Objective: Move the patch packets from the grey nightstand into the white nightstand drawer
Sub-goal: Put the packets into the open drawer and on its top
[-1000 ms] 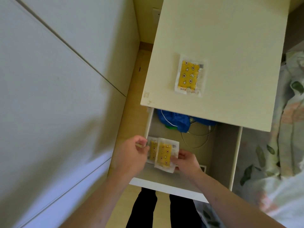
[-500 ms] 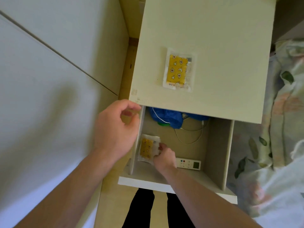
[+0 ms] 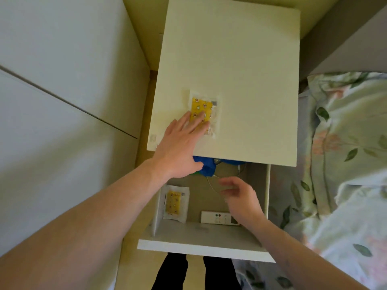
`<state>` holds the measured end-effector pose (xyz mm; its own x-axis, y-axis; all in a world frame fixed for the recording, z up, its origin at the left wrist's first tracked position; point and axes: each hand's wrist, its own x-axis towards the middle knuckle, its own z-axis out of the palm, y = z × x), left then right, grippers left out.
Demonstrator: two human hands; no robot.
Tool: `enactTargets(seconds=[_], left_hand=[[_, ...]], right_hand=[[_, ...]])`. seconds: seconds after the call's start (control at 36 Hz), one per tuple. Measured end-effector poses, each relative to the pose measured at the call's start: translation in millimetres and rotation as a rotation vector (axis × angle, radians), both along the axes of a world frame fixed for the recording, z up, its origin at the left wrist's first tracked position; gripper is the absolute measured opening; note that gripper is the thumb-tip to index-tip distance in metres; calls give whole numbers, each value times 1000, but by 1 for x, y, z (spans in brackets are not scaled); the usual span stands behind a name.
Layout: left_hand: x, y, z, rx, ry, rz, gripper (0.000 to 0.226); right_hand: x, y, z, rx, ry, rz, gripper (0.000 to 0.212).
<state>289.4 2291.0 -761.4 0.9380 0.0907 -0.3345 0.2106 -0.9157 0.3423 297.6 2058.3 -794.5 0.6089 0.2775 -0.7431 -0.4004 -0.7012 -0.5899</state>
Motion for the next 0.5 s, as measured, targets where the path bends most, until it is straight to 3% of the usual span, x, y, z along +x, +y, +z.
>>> enactTargets(seconds=[0.14,0.22,0.39,0.5], left_hand=[[-33,-10,-7,25,-301,13,54],[-53,-7,-15,-53,-389,6,33],[-92,-12,-15,-128,-368,59,23],[-110,-23,-11,-213,-396,330,16]], right_hand=[[7,-2,9,207,202,-191,27],[6,3,14,297,316,-307,23],[-5,21,17,364,480,-350,30],[-4,37,17,389,493,-339,39]])
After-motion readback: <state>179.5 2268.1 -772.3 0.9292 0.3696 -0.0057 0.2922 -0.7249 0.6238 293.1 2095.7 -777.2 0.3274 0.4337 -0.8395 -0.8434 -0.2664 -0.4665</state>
